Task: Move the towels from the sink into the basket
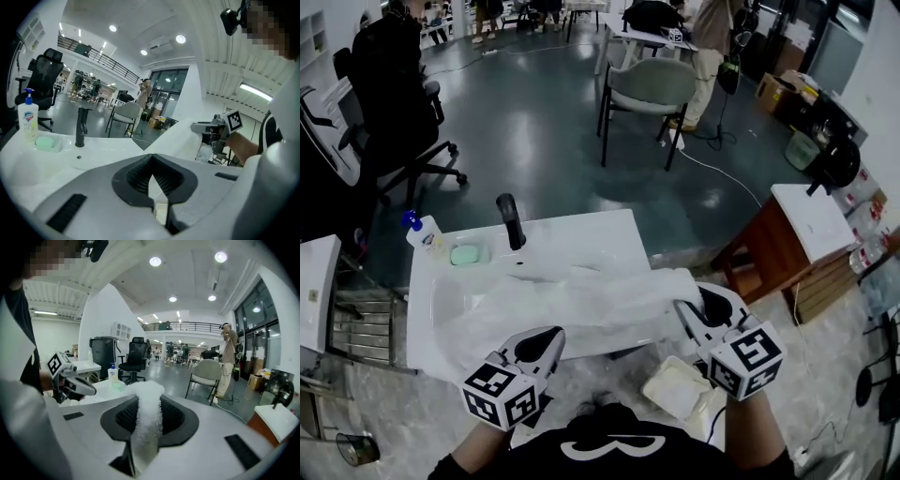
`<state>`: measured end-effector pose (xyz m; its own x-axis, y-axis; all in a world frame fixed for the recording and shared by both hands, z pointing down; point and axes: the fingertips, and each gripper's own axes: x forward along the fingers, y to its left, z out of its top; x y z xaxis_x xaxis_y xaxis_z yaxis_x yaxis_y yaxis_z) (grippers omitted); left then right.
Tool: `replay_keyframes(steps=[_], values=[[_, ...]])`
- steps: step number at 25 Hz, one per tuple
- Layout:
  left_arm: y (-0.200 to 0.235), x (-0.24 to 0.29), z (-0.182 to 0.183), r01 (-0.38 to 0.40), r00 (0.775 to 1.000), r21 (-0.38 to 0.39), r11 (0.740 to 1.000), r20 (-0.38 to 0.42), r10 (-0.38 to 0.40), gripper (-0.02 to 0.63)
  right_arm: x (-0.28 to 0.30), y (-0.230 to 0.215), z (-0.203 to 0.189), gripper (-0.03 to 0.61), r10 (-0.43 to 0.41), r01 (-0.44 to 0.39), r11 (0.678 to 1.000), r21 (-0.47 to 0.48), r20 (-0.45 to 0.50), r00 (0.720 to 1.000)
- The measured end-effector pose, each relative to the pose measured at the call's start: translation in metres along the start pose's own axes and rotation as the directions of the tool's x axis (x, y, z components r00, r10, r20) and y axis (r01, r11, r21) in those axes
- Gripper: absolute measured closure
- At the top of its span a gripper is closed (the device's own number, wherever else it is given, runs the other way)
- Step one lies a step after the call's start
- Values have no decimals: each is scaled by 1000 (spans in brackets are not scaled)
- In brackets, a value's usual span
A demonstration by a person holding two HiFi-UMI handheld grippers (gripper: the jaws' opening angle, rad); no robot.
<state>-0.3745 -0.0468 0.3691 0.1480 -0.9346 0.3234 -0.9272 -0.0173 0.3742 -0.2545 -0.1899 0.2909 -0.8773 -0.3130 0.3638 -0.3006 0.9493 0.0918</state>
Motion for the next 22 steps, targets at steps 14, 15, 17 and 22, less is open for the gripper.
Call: replay_keyframes(steps=[14, 15, 17, 22], values=[[-62, 37, -7, 166, 986, 14, 986, -33, -165, 607, -135, -61, 31, 483, -297, 277, 953, 124, 179, 938], [-68, 41, -7, 170, 985, 18, 985, -40, -169, 607, -146, -66, 30, 483, -308, 288, 949, 128, 188, 932], [-84, 49, -9, 180, 983, 25, 983, -51, -178, 607, -167, -77, 26, 483, -329, 304, 942, 145, 199, 923], [-139, 72, -16, 234, 969, 50, 971, -87, -229, 607, -233, -100, 6, 483, -398, 363, 913, 188, 206, 894]])
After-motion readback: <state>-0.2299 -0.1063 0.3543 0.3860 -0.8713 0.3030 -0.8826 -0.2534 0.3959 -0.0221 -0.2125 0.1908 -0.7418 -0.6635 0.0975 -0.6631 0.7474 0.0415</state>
